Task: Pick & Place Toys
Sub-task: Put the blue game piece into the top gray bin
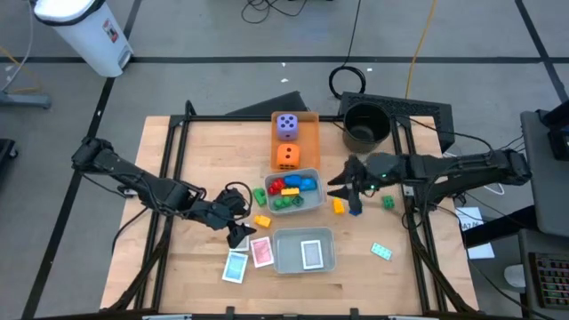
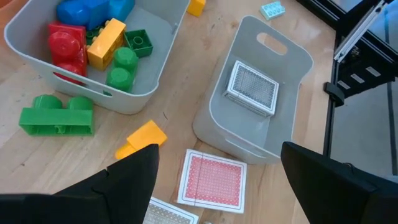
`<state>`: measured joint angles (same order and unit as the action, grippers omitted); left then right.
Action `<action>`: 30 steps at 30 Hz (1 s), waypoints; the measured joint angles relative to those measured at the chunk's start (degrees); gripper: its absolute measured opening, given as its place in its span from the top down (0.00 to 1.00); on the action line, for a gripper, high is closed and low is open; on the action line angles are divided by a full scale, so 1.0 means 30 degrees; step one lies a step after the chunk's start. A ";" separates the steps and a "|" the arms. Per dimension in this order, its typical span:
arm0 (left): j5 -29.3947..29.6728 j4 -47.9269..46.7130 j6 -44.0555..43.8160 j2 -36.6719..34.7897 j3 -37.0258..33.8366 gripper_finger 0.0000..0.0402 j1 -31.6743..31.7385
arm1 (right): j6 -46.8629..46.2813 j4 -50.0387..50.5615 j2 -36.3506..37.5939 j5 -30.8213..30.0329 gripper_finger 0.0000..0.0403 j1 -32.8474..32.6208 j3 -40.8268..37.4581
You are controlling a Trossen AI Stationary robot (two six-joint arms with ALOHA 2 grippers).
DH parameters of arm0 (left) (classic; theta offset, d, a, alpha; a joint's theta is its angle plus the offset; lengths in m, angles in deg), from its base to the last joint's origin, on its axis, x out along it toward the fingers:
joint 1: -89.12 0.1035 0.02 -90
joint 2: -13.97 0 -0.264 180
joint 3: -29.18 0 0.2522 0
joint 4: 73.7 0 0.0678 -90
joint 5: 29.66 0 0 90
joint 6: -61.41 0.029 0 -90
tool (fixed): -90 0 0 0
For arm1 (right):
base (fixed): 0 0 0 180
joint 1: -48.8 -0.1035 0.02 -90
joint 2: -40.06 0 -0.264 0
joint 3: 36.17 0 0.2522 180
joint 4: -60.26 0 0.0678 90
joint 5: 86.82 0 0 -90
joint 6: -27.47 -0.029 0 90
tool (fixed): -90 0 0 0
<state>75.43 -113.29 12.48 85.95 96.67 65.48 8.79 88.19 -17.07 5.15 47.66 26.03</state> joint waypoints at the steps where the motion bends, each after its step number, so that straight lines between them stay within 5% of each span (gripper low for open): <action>1: 0.0000 0.0014 0.0007 0.0001 0.0000 0.15 0.0006 | 0.1547 0.1776 -0.0415 -0.0579 0.60 -0.0227 0.0822; 9: -0.0006 0.0014 -0.0342 0.0000 0.0000 0.15 0.0465 | 1.6303 0.8724 -0.2981 -0.2640 0.60 -0.1753 0.4119; 17: 0.0228 0.0289 -0.0816 0.0000 0.0000 0.15 0.0641 | 1.6473 1.2094 -0.3844 -0.2576 0.55 -0.1894 0.3553; 30: 0.0670 0.0823 -0.1872 0.0000 0.0000 0.15 0.1253 | 1.8354 1.3247 -0.5438 -0.1418 0.28 -0.1733 0.1216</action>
<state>77.44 -110.82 6.86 85.95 96.67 69.24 63.85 127.93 -33.39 0.90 42.46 29.68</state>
